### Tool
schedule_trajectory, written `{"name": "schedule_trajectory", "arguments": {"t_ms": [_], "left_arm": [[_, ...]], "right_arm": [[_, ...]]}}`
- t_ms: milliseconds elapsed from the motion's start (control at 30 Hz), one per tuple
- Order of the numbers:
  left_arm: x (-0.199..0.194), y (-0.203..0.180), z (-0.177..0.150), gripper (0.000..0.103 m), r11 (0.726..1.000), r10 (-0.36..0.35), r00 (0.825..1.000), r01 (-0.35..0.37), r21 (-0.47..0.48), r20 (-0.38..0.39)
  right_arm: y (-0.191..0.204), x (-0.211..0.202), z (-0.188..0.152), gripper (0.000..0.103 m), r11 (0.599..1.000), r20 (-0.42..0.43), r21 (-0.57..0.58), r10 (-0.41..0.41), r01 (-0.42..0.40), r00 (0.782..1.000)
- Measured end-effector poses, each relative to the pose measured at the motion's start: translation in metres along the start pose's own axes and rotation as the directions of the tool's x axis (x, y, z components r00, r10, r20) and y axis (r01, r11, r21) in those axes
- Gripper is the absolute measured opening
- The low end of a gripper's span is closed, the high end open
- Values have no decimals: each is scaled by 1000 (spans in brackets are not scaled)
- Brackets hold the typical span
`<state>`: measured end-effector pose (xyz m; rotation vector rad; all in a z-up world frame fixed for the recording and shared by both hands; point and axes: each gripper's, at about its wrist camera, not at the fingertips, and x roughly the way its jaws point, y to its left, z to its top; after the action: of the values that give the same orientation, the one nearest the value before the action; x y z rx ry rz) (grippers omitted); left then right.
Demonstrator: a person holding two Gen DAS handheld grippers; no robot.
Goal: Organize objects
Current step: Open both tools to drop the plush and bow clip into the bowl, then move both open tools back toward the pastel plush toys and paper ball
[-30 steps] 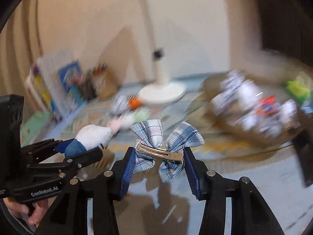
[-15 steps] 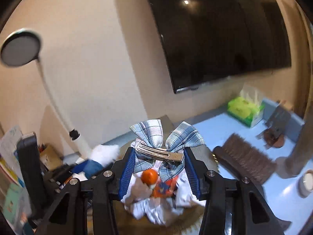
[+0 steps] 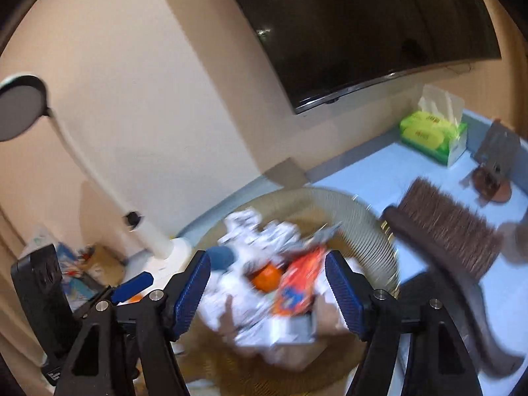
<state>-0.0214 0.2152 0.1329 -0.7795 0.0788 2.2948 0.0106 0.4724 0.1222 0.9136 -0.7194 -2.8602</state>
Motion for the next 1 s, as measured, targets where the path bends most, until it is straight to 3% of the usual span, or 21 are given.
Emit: {"name": "schedule_trajectory", "arguments": {"t_ms": [100,167,200,233,300,367,467,500,567,667,733,867,1000], "left_arm": [[-50,17,-18,97,986,167,986,-167,-19,0],[-75,33,-34,100,954,296,955,-297,-39,-24],[-87,46,-47,100,932,355,934,-356,-59,-31],[-96,57,-59,100,917,391,920,-392,-73,-39],[-107,86,-91,100,886,441,895,-446,-126,-70],[-110,108,-116,100,868,454,885,-465,-174,-99],[-103,130,-143,100,857,449,887,-461,-230,-105],[-104,134,-150,100,859,437,896,-443,-256,-82],[-107,140,-158,100,856,426,903,-422,-300,-56],[-104,151,-167,100,819,448,889,-450,-357,-93],[-107,153,-170,100,815,451,890,-444,-371,-75],[-105,154,-172,100,826,426,901,-424,-371,-82],[-100,147,-171,100,837,431,898,-435,-330,-92]], "right_arm": [[37,-17,-21,71,993,-31,-80,85,-87,996],[63,-23,-47,72,981,-60,-136,133,-141,989],[74,-22,-61,78,976,-80,-155,143,-154,986],[82,-20,-72,88,973,-96,-168,144,-159,985],[99,-7,-101,89,963,-149,-216,131,-162,980],[113,13,-132,89,950,-218,-266,107,-164,970],[128,39,-170,89,923,-202,-383,-32,-48,979],[131,45,-179,89,913,-201,-406,-63,-24,978],[132,52,-191,89,907,-199,-420,-70,-21,978],[135,48,-194,91,888,-159,-459,-91,8,983],[134,49,-195,95,886,-176,-463,-80,-10,981],[135,50,-196,96,884,-174,-468,-89,-3,981],[135,55,-197,98,885,-197,-465,-110,6,974]]}}
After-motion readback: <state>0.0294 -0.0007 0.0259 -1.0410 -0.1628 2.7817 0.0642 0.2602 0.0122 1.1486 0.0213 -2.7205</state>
